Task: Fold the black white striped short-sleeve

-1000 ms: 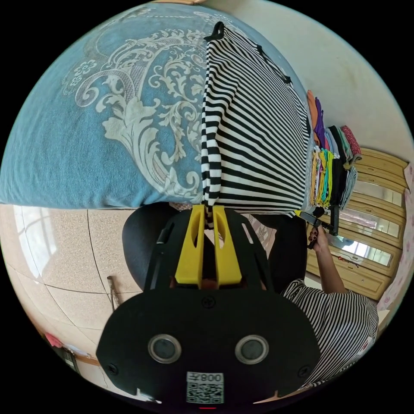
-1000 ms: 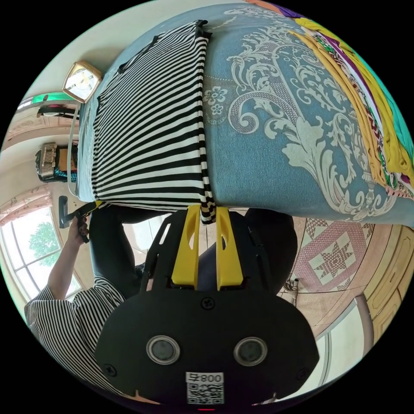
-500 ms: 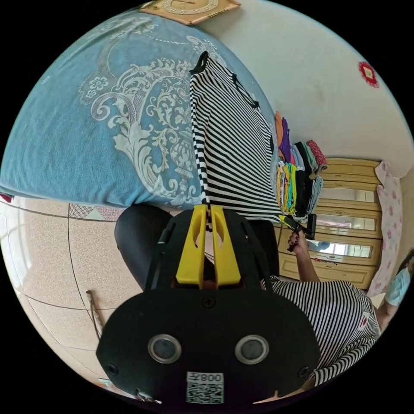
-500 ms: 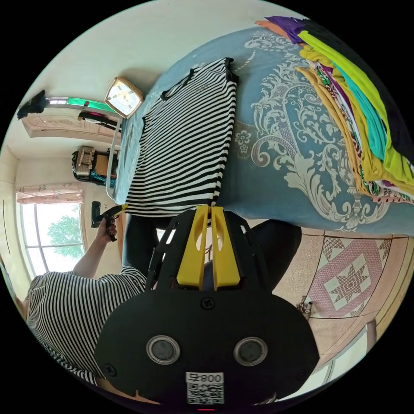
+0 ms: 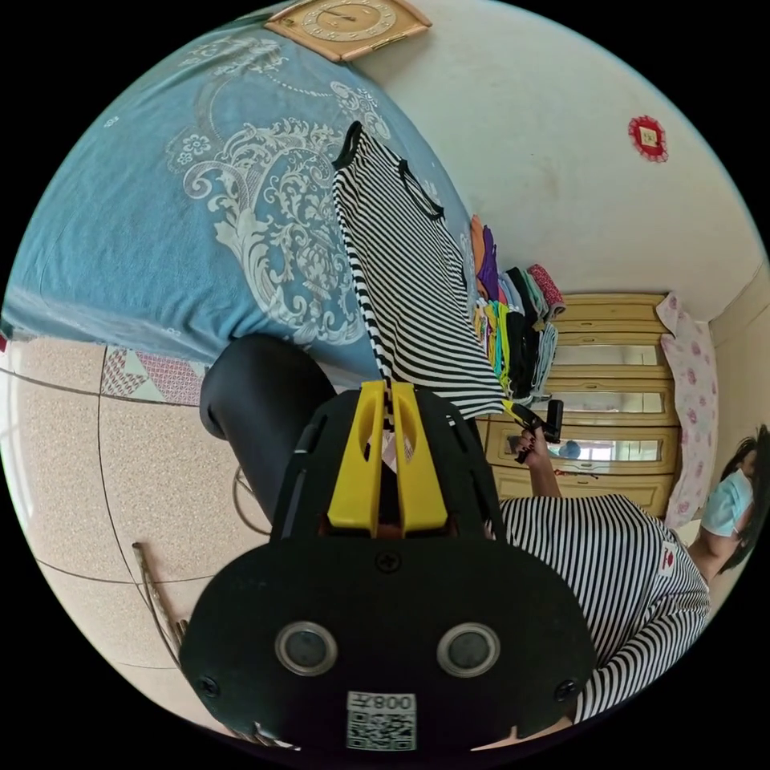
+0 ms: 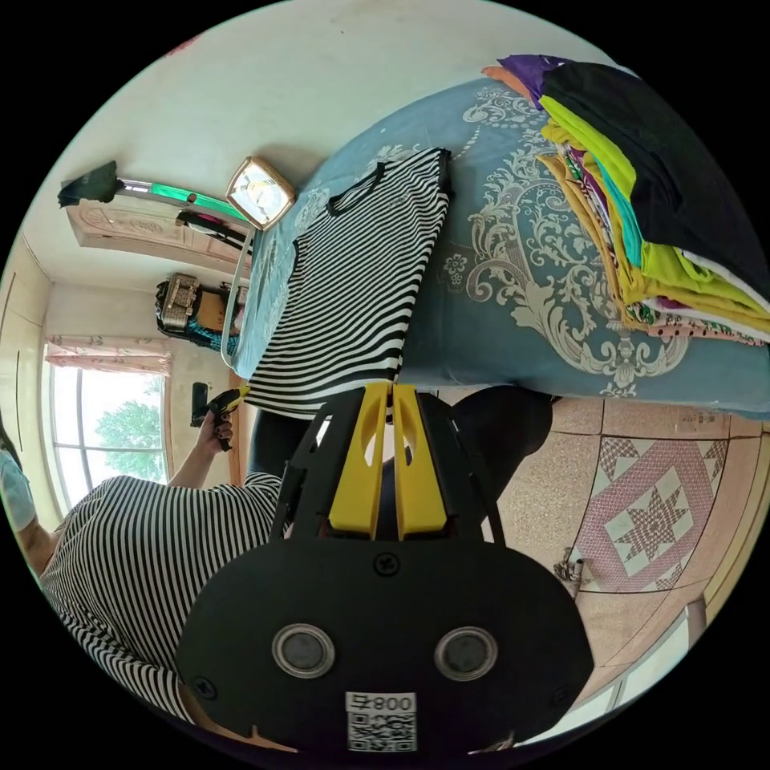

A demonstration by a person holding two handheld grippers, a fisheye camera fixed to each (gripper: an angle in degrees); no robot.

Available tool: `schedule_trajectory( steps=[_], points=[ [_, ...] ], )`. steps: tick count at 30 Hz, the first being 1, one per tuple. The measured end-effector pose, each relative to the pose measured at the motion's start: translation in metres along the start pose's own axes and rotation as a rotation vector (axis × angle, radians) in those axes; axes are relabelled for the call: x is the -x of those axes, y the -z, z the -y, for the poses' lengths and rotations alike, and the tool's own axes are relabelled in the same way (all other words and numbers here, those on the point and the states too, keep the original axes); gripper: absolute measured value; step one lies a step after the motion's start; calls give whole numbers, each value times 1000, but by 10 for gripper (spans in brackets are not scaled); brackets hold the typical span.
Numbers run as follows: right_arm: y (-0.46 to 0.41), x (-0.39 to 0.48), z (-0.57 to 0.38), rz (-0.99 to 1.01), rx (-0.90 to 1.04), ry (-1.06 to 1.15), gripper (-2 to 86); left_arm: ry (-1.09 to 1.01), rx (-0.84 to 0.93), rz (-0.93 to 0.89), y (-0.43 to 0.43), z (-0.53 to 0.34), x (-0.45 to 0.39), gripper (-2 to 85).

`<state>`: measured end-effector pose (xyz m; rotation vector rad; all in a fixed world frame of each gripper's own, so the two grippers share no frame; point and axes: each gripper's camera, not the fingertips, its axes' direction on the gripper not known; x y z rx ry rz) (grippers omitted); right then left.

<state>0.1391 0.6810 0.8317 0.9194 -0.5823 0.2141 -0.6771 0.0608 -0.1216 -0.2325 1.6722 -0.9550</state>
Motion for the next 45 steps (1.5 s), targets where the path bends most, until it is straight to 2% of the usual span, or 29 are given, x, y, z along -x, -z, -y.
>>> schedule_trajectory(
  steps=[12, 24, 36, 45],
  points=[
    [6, -33, -22, 25, 30, -74, 5, 26, 19, -38, -1, -32, 24, 15],
    [9, -56, 26, 49, -13, -99, 5, 31, 9, -74, -20, 18, 47, 14],
    [23, -63, 137, 96, -98, -45, 5, 47, -86, -144, -29, 126, 66, 13],
    [26, -57, 279, 84, -162, 40, 6, 3, -185, -197, -50, 272, 65, 13]
  ],
)
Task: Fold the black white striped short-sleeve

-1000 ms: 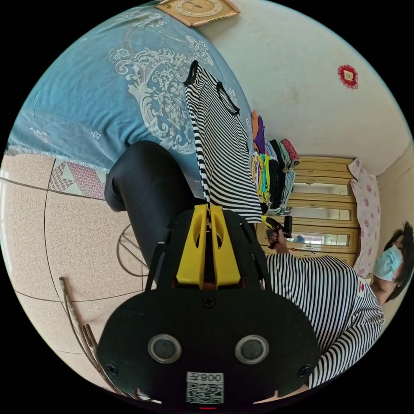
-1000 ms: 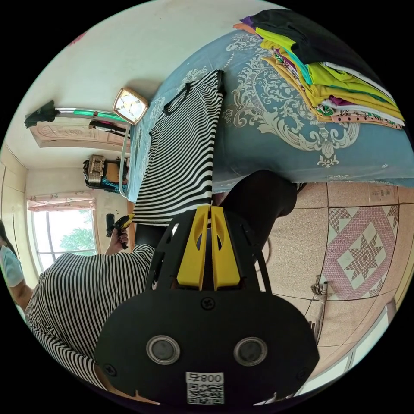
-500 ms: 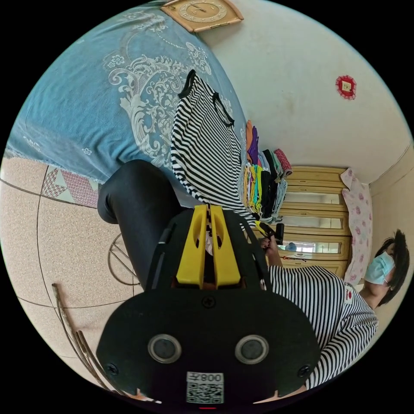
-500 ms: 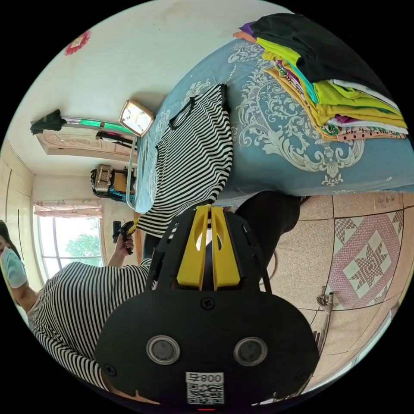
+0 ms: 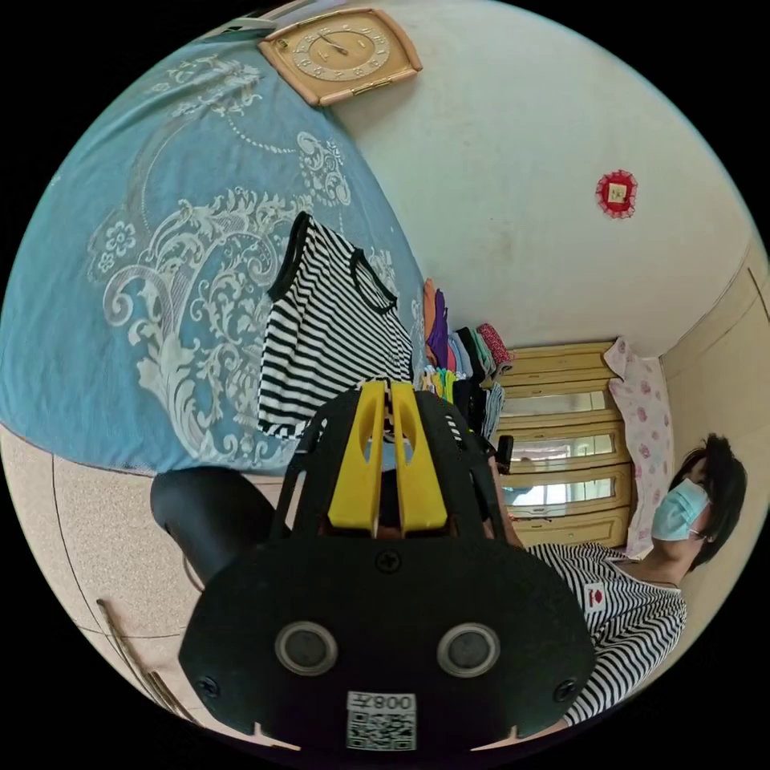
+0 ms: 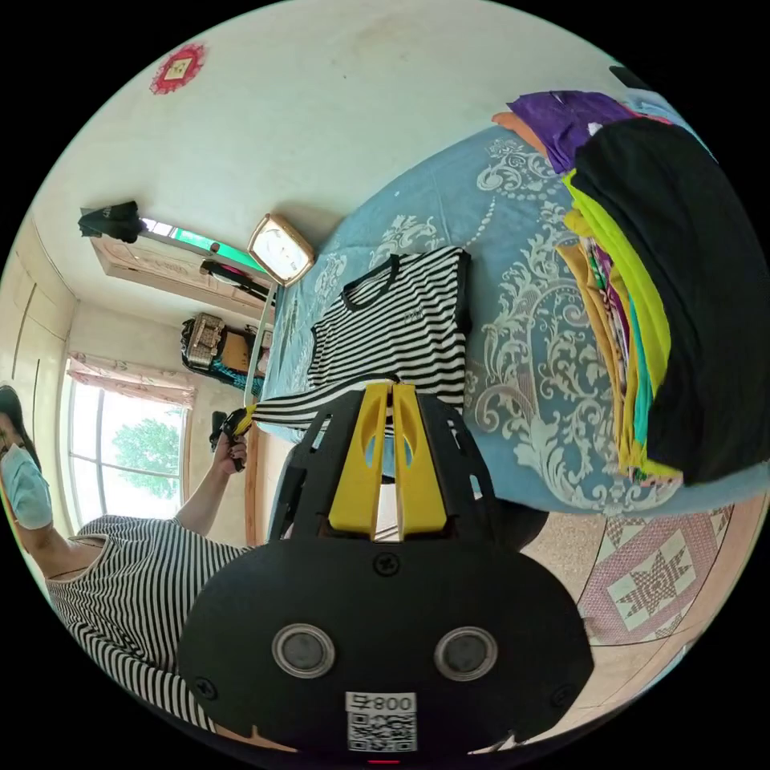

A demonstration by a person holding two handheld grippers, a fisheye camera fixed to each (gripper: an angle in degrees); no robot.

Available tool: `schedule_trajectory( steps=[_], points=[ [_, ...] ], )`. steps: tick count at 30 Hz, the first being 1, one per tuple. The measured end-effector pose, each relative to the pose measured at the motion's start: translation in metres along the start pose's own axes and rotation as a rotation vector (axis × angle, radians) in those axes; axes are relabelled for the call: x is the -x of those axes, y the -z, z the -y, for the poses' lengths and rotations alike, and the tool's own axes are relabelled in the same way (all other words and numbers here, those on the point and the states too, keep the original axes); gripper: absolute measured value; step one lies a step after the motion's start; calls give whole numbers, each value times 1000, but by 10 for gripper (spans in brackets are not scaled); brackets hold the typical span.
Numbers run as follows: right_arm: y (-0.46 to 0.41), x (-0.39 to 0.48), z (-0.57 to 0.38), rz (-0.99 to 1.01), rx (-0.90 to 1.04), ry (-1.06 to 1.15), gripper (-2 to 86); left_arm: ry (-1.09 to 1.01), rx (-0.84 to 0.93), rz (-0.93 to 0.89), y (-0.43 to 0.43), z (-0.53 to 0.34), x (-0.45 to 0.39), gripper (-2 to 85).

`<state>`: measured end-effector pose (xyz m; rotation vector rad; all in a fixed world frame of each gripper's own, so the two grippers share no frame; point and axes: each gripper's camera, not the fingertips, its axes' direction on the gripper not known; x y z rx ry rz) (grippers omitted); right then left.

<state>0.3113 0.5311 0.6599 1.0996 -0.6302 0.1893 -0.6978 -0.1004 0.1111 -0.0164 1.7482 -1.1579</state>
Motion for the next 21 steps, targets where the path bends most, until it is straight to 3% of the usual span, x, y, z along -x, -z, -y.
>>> schedule_trajectory(
  steps=[11, 21],
  points=[
    [-63, -20, 178, -30, 18, 37, 7, 0, -59, -23, -90, 195, 29, 14],
    [-173, -49, 335, -116, 119, -2, 7, 75, -71, 46, -191, 344, 78, 22]
  ],
)
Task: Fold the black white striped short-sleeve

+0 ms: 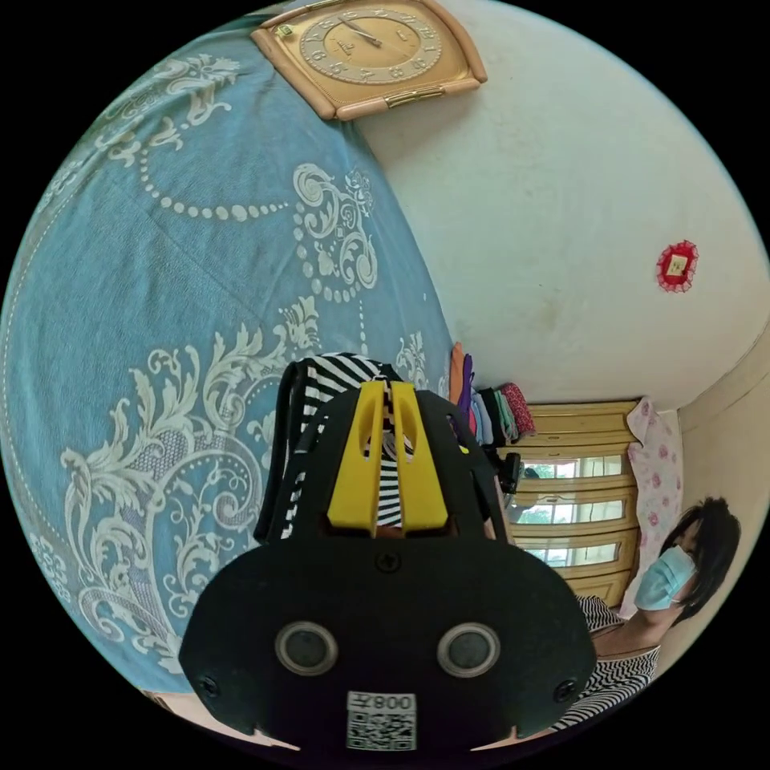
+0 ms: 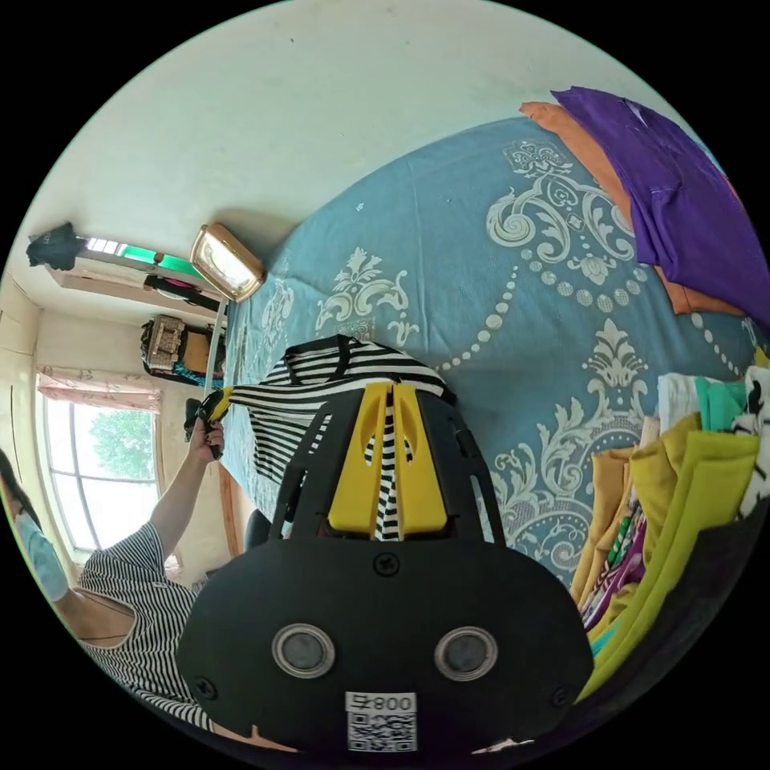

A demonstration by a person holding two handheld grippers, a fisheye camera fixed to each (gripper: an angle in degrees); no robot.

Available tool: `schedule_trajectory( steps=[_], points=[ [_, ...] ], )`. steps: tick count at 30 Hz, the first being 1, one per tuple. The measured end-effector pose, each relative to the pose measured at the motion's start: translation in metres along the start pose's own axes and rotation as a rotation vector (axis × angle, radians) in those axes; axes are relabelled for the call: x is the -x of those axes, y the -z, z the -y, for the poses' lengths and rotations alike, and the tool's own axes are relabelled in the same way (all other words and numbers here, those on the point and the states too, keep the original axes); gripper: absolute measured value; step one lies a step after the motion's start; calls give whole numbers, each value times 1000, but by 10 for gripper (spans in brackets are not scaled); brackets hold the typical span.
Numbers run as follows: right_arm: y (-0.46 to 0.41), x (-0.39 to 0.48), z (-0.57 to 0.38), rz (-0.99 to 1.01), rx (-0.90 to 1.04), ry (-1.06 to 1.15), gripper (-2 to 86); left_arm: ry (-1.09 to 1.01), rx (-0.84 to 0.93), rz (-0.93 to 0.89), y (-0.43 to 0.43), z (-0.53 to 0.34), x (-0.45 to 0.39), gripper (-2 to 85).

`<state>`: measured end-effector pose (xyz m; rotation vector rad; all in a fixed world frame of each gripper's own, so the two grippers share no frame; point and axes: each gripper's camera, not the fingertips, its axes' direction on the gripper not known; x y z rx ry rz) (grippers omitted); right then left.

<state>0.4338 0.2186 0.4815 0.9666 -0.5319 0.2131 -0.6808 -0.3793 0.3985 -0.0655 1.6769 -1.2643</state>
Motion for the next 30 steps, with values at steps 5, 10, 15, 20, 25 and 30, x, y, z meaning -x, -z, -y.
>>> schedule_trajectory(
  steps=[5, 10, 15, 20, 25, 30],
  points=[
    [-38, -5, 51, -28, 44, -19, 8, 39, 0, 76, -59, 52, 19, 35],
    [-54, -9, 78, 17, 15, -27, 8, 20, -35, 70, -88, 80, 21, 57],
    [-64, -8, 97, 56, -31, -70, 5, 27, -107, -9, -107, 96, 19, 62],
    [-91, 51, 107, -1, -3, 130, 1, -159, 77, 62, -181, 95, -32, 44],
    [-180, 138, 116, -225, 165, 403, -2, -303, 281, 226, -279, 103, -69, 18],
    [-232, 169, 138, -336, 237, 464, -4, -352, 326, 353, -340, 126, -95, 5]
  ],
)
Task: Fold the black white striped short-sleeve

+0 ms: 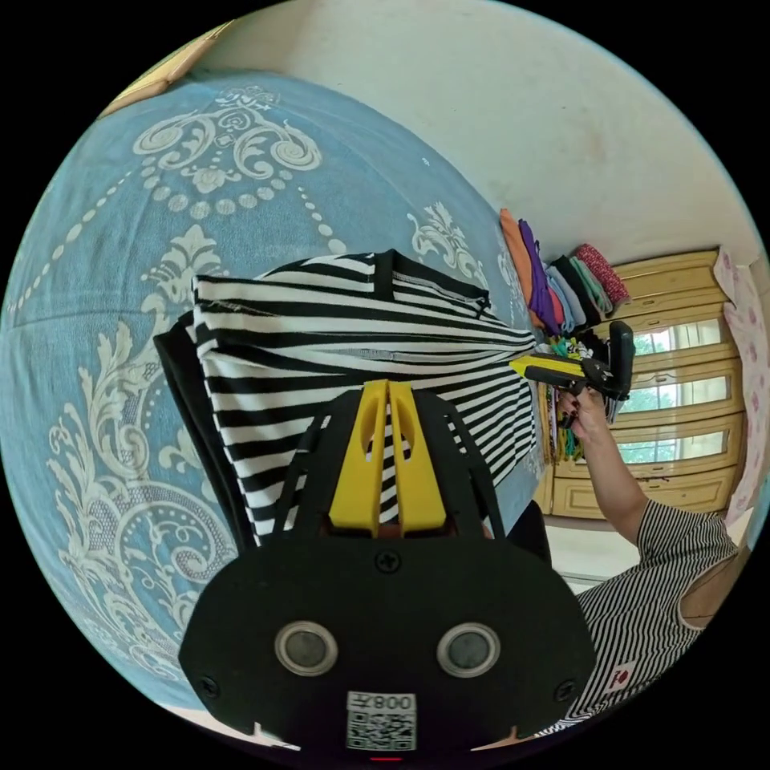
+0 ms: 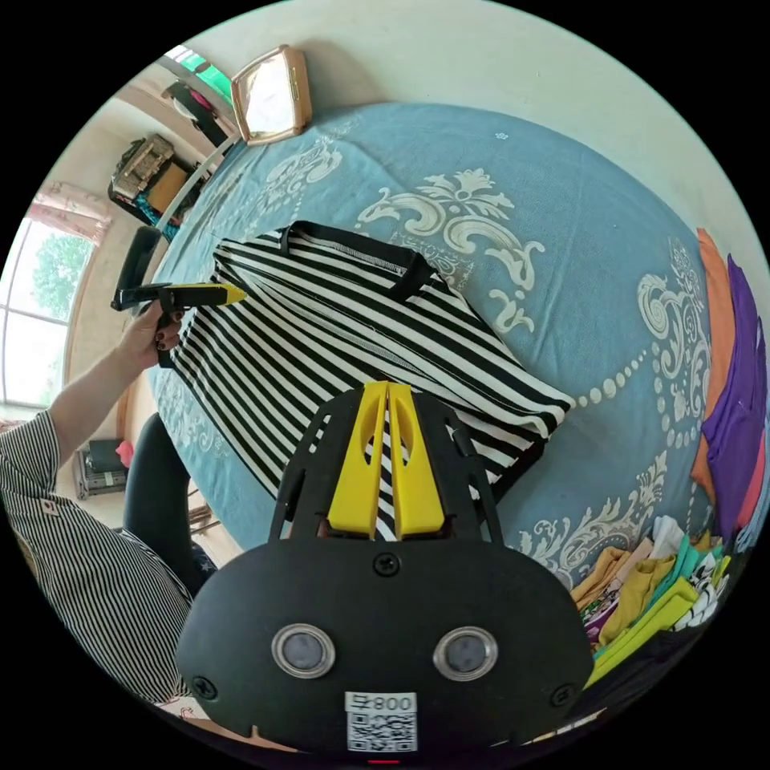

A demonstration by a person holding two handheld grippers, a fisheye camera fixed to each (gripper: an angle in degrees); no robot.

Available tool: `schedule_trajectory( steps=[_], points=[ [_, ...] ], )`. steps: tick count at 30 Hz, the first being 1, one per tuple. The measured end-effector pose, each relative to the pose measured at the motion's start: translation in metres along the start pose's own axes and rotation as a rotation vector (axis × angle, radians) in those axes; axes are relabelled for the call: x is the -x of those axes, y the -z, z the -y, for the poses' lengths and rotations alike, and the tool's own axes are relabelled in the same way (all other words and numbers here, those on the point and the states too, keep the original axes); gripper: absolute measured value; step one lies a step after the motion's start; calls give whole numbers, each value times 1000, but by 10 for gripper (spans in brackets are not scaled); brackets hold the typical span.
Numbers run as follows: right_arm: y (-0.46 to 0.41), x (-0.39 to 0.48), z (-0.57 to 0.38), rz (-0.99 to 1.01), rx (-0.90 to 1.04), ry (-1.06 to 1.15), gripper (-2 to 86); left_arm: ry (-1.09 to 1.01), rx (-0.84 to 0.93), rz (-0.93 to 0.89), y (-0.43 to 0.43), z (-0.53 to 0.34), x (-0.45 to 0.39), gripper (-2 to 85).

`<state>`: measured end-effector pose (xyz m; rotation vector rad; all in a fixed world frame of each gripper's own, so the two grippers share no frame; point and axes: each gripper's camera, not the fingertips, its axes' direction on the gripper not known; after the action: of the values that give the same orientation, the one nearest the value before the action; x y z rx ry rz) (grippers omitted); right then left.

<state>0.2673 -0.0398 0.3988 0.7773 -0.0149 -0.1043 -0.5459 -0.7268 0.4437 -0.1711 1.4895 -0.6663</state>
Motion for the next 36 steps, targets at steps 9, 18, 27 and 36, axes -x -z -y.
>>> schedule_trajectory(
  steps=[9, 18, 27, 36],
  points=[
    [-15, 8, 66, -166, -17, -20, -4, -29, -41, 116, -24, 84, -31, 2],
    [-2, 35, 107, -89, -99, 69, -2, -22, -150, 140, -23, 145, -53, 1],
    [-41, 47, 118, -157, 22, 102, -1, -165, -8, 197, -67, 142, -94, 1],
    [-29, 23, 160, -259, 15, 46, 0, -135, -75, 338, -62, 193, -103, 2]
  ],
)
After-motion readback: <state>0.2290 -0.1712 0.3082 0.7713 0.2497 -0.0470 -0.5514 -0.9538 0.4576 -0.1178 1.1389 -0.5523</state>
